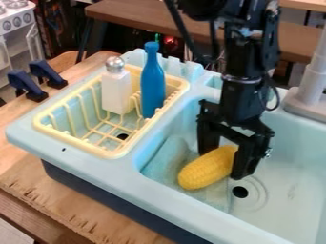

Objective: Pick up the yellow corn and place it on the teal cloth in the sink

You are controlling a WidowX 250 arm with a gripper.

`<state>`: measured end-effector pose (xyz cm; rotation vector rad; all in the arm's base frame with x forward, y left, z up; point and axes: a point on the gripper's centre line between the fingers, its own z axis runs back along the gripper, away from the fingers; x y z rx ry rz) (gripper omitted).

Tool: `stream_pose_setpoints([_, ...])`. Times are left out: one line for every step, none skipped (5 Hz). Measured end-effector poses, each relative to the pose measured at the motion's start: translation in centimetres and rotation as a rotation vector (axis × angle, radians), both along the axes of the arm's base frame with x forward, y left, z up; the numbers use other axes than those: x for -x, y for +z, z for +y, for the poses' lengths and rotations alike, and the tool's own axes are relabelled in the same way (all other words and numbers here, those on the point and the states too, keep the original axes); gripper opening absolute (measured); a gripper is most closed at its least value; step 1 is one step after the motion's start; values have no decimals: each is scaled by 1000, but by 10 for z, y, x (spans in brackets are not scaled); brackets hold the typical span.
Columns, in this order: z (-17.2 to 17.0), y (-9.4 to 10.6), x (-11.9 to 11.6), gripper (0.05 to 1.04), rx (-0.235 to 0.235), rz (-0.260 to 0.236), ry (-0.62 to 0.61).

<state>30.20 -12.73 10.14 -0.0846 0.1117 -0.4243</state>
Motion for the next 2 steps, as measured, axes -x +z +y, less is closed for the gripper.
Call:
stream_pose_setpoints([-8, 32, -10, 1002, -27, -73, -52])
stream_pose_setpoints([-13, 79, -20, 1003, -72, -145, -110])
